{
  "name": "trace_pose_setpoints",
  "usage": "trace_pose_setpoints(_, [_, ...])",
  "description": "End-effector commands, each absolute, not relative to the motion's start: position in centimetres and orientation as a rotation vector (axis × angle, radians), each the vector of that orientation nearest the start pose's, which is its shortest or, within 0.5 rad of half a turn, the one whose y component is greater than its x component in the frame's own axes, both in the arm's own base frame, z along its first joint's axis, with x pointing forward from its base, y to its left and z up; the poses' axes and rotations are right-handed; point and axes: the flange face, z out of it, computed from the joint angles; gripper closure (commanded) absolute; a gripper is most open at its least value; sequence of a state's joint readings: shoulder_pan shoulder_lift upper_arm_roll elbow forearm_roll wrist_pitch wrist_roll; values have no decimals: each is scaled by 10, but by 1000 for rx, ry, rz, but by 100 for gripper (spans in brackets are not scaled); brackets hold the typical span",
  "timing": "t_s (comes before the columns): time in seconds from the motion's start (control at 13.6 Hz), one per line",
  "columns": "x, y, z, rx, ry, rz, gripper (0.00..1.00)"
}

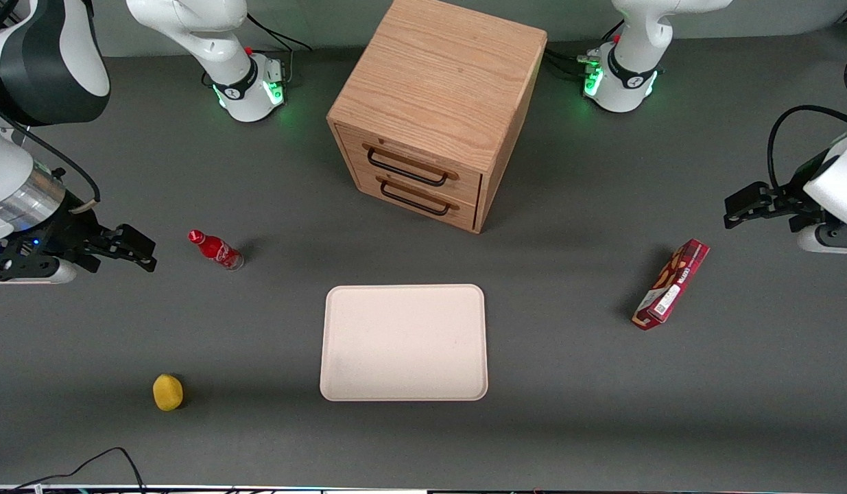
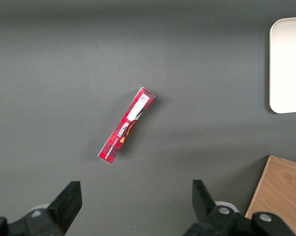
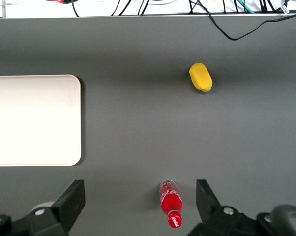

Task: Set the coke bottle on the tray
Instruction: 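Move the right gripper toward the small red Coca-Cola bottle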

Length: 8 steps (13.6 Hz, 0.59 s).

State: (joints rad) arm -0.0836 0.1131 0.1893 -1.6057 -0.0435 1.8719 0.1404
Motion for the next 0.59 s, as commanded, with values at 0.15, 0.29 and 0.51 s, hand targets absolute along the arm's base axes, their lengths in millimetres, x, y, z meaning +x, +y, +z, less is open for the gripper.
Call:
trace_pose_setpoints(0.15, [621, 58, 560, -3136, 84, -222, 0])
trace_pose_setpoints(0.29, [619, 60, 553, -3130, 77, -198, 0])
trace_pose_setpoints(0.51, [607, 65, 525, -3146, 57, -121, 0])
